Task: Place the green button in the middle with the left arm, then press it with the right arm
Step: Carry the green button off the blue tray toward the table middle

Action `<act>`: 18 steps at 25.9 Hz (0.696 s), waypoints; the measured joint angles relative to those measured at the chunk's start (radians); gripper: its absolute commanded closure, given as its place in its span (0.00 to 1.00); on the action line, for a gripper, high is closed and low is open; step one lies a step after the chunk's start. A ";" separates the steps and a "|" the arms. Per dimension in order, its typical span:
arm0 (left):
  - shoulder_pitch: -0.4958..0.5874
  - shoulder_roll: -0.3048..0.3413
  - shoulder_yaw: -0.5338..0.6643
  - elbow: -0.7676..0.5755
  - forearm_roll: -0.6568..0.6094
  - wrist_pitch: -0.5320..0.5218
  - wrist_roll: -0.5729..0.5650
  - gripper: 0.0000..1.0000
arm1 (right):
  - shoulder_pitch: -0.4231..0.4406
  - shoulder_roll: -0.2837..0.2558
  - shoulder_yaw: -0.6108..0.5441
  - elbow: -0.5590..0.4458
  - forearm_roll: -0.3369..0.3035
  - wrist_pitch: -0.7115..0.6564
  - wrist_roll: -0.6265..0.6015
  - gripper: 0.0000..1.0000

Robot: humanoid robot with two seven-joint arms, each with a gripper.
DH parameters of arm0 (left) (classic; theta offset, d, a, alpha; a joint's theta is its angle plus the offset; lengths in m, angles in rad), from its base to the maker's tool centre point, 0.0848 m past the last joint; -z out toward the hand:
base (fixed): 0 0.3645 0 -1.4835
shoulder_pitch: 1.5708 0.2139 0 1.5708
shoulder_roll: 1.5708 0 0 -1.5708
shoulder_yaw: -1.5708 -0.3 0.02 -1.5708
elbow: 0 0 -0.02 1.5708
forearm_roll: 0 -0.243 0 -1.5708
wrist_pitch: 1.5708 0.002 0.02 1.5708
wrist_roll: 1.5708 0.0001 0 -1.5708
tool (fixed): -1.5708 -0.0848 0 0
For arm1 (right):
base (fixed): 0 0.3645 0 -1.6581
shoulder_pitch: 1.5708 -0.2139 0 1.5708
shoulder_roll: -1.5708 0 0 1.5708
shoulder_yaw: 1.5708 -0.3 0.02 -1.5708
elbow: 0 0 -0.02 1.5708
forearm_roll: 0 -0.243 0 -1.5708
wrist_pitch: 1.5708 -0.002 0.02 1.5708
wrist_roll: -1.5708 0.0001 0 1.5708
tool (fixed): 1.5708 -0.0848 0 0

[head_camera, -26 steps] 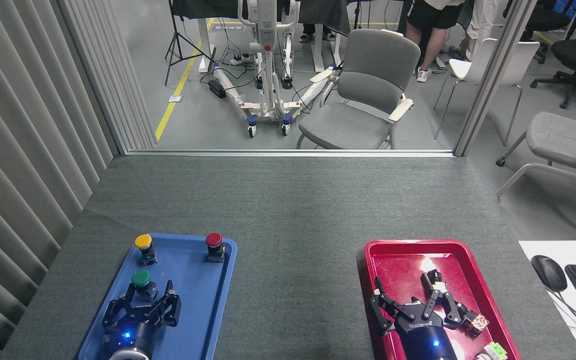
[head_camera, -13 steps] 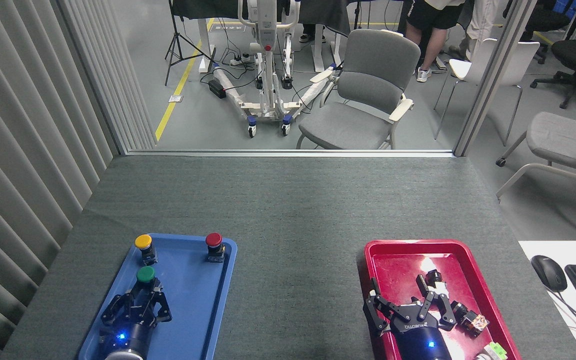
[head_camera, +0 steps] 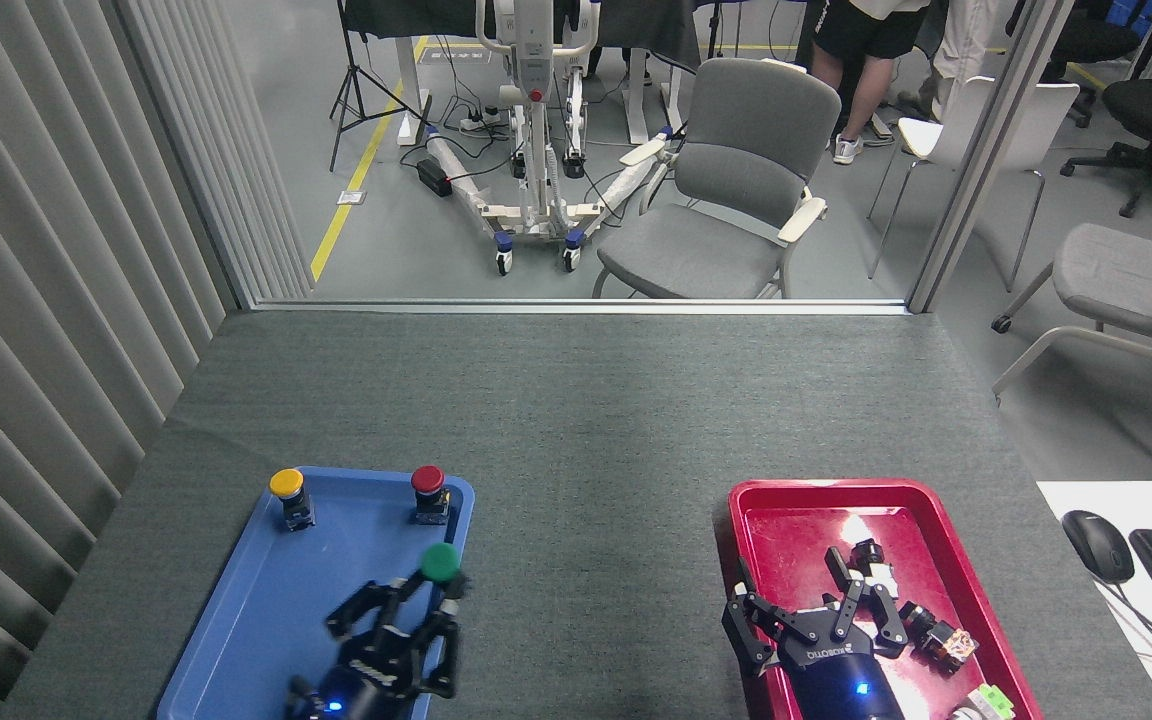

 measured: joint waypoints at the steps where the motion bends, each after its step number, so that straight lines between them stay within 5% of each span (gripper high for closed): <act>1: -0.017 -0.003 -0.065 -0.001 0.000 0.010 -0.002 1.00 | 0.000 -0.001 0.000 0.000 0.000 -0.001 0.000 0.00; 7: -0.172 -0.093 -0.349 0.183 0.001 0.092 -0.012 1.00 | 0.000 -0.024 -0.001 0.001 -0.005 -0.004 -0.012 0.00; 18: -0.269 -0.136 -0.385 0.433 -0.002 0.181 -0.010 1.00 | 0.005 -0.041 0.000 0.006 -0.009 -0.023 -0.037 0.01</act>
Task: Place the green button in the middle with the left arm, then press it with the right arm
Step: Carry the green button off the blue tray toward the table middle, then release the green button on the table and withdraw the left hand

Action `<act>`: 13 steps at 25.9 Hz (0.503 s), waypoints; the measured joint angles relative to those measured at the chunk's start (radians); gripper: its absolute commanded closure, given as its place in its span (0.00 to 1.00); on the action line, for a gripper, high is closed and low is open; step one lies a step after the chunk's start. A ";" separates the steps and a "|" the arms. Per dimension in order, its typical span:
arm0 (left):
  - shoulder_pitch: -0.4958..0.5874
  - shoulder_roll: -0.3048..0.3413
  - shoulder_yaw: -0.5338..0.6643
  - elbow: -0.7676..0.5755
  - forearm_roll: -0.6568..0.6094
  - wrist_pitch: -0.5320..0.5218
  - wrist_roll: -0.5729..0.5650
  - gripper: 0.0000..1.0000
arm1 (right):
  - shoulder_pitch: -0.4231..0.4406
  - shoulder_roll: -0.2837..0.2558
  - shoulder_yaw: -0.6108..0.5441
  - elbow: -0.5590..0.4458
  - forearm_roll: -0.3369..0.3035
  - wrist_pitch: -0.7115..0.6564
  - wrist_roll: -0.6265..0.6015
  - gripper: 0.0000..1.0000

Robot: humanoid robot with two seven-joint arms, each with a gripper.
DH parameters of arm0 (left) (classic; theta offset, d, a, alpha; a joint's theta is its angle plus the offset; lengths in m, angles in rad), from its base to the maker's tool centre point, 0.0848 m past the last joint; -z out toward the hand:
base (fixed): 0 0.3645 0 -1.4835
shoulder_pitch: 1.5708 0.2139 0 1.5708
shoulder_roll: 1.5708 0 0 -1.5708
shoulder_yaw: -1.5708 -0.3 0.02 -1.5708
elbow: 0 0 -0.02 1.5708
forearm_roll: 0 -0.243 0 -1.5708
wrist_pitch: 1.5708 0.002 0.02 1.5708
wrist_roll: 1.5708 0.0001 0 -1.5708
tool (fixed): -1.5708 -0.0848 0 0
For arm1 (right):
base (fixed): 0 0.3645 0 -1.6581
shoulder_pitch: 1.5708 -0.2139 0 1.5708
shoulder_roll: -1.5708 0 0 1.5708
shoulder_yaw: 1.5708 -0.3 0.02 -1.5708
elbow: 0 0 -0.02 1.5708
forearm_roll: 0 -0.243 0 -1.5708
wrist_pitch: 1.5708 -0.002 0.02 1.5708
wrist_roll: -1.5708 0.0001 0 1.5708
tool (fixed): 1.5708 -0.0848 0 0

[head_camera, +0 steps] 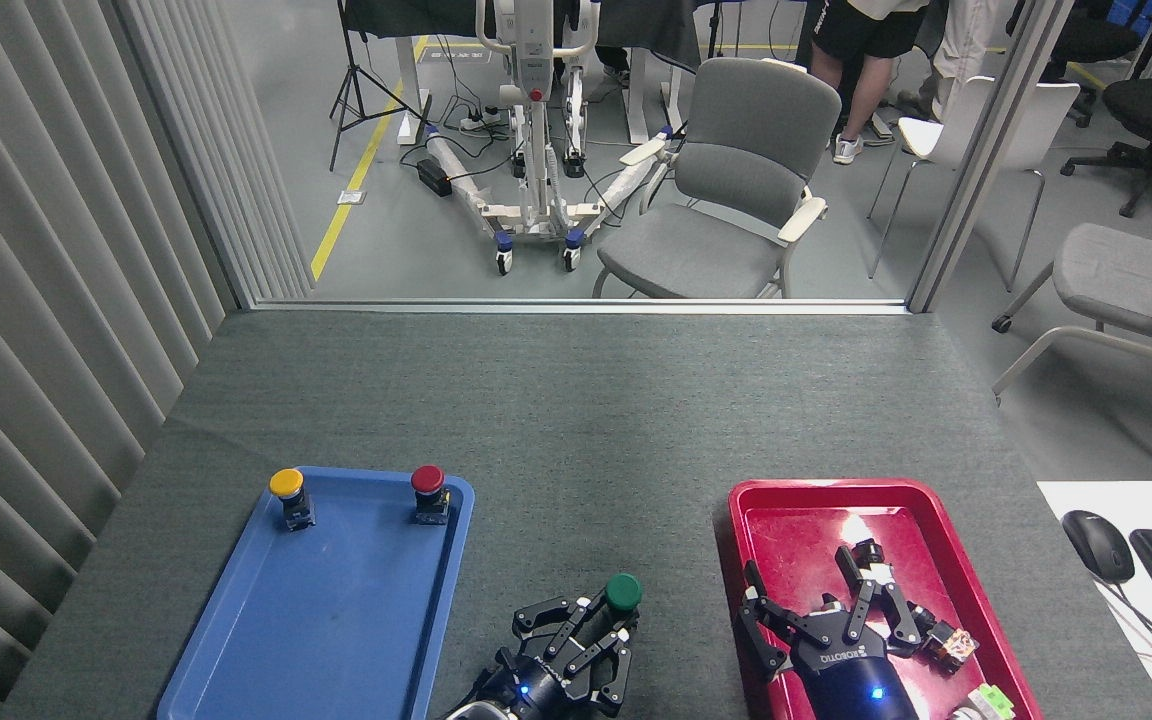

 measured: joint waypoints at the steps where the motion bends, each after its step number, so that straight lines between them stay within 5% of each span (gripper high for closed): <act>1: 0.000 0.001 0.003 0.003 0.000 0.009 0.000 1.00 | 0.000 0.001 0.000 0.000 0.001 -0.001 -0.001 0.02; 3: 0.000 0.003 0.006 0.007 0.000 0.012 0.004 0.98 | -0.003 0.003 0.000 0.001 0.003 -0.003 -0.001 0.07; 5: 0.001 0.009 0.007 0.010 0.000 0.017 0.012 0.66 | -0.006 0.005 0.002 0.002 0.007 -0.004 -0.002 0.27; 6: 0.002 0.010 0.007 0.011 0.000 0.019 0.013 0.47 | -0.008 0.007 0.006 0.003 0.009 -0.004 -0.002 0.46; 7: 0.002 0.012 0.007 0.012 0.001 0.019 0.015 0.17 | -0.011 0.011 0.014 0.003 0.011 -0.005 -0.003 0.65; 8: 0.003 0.014 0.008 0.012 0.001 0.019 0.018 0.01 | -0.014 0.013 0.024 0.004 0.012 -0.006 -0.003 0.80; 10: 0.006 0.016 0.009 0.011 0.003 0.022 0.003 0.01 | -0.027 0.017 0.052 0.004 0.024 -0.007 -0.003 0.99; 13: 0.018 0.014 0.032 -0.003 0.001 0.013 0.007 0.01 | -0.040 0.024 0.094 0.011 0.068 -0.008 -0.005 1.00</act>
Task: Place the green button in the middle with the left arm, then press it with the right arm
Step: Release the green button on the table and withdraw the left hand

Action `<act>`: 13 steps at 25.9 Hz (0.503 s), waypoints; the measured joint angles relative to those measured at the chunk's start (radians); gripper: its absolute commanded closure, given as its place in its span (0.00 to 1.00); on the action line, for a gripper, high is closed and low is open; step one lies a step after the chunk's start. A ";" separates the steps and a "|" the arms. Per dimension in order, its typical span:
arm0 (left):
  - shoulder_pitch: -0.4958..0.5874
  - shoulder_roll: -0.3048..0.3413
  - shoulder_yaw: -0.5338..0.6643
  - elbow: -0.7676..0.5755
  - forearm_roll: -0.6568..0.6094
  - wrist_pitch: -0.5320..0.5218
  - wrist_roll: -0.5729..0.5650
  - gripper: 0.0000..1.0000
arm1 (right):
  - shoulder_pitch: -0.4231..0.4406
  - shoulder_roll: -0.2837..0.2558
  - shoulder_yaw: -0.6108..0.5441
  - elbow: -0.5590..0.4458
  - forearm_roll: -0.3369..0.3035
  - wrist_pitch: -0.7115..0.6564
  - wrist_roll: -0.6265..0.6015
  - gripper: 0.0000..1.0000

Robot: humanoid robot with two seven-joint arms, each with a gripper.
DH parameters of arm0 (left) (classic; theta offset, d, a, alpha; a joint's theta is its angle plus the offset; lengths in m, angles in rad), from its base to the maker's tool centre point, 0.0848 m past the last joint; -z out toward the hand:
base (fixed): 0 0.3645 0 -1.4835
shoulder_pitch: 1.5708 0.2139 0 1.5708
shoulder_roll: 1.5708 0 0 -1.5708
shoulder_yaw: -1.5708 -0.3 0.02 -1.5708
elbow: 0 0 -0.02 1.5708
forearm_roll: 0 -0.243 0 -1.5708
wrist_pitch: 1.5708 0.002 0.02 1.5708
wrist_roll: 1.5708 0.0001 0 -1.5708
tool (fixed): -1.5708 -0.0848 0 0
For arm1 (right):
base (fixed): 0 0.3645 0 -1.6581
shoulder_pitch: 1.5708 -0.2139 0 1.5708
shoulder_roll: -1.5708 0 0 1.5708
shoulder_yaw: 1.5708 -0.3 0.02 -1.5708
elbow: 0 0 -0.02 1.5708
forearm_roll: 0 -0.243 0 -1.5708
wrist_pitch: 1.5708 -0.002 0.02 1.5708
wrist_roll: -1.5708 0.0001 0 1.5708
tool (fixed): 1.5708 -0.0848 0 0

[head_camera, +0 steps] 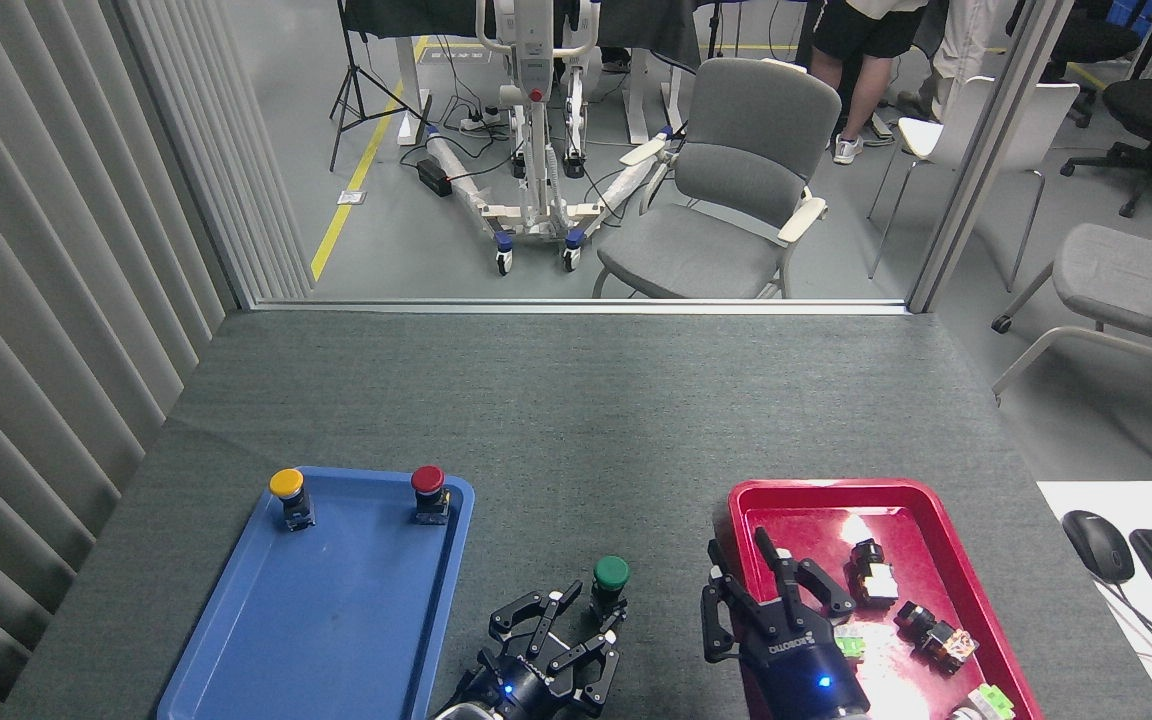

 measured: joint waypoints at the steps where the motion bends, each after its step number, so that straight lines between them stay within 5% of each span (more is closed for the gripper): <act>1: 0.013 0.000 0.013 -0.013 -0.001 -0.012 -0.003 0.01 | -0.005 0.004 0.013 0.004 0.015 0.000 -0.001 1.00; 7: 0.156 0.050 0.123 -0.324 0.007 -0.035 -0.005 0.01 | -0.030 0.033 0.063 0.044 0.045 0.002 0.009 1.00; 13: 0.350 0.121 0.492 -0.565 0.065 -0.022 -0.009 0.01 | -0.102 0.073 0.135 0.174 0.047 0.000 0.011 1.00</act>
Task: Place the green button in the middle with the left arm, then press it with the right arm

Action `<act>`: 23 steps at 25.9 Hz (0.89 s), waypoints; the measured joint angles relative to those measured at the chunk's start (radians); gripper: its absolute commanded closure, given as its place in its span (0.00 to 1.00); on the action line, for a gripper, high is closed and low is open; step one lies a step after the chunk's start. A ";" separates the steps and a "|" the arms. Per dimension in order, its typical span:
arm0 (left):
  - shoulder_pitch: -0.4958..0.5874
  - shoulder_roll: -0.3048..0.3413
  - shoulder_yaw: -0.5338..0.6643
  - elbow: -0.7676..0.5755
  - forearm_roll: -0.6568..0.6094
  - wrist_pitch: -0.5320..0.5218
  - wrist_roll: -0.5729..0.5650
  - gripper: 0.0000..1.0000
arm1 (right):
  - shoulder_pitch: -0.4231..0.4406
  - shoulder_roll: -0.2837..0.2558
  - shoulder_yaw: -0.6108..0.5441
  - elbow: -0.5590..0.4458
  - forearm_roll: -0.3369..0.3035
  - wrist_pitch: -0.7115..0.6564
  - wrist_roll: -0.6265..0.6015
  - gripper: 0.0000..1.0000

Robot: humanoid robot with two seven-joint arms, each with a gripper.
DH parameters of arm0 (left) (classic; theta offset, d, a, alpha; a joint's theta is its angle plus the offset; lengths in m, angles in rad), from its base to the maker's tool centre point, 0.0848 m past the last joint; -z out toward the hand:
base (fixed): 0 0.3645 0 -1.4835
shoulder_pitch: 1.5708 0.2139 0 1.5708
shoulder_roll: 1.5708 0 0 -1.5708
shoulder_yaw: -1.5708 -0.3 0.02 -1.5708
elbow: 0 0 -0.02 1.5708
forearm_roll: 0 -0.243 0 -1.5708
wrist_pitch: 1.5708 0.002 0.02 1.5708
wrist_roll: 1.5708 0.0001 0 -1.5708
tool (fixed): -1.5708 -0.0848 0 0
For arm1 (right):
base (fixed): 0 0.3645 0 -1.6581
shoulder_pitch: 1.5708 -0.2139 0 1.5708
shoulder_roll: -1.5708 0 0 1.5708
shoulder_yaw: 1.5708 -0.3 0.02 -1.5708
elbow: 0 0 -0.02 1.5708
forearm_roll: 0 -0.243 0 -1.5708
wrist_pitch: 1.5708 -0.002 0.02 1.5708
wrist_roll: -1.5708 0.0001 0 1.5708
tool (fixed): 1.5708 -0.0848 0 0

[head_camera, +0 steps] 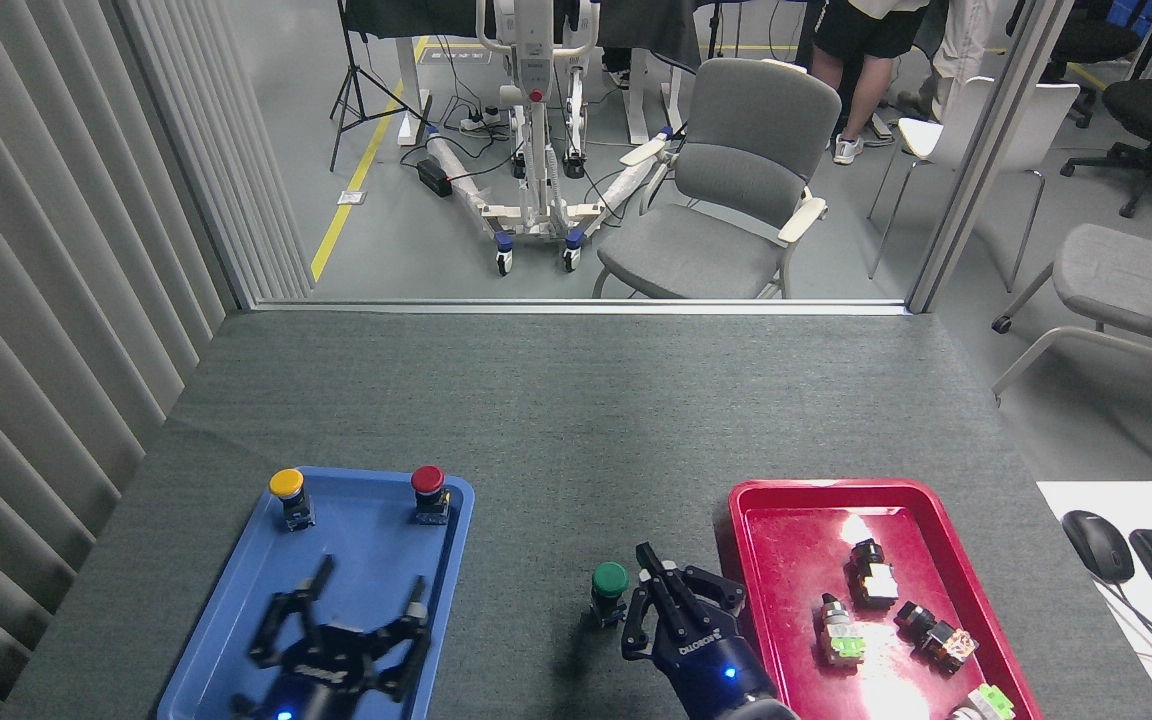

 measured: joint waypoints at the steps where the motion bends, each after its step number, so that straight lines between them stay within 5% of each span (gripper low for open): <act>1: 0.013 0.000 0.051 -0.004 0.003 0.000 -0.001 0.01 | -0.012 0.008 0.007 0.022 0.000 0.000 -0.002 1.00; 10: 0.032 0.005 0.181 -0.036 0.061 -0.042 -0.004 0.01 | -0.045 0.053 0.022 0.173 0.001 0.009 -0.015 1.00; 17: 0.044 0.043 0.204 -0.009 0.073 -0.048 -0.003 0.01 | -0.045 0.070 0.023 0.157 -0.002 0.058 -0.046 1.00; 18: 0.045 0.047 0.209 -0.007 0.077 -0.048 -0.002 0.01 | -0.045 0.070 0.022 0.152 -0.002 0.062 -0.048 0.86; 20: 0.046 0.050 0.214 -0.006 0.088 -0.049 -0.002 0.01 | -0.045 0.071 0.020 0.132 -0.005 0.071 -0.070 0.20; 21: 0.046 0.051 0.217 -0.005 0.096 -0.050 -0.002 0.01 | -0.044 0.071 0.017 0.111 -0.009 0.080 -0.086 0.04; 23: 0.046 0.052 0.219 -0.002 0.115 -0.047 -0.002 0.01 | -0.042 0.070 0.013 0.067 -0.020 0.117 -0.130 0.00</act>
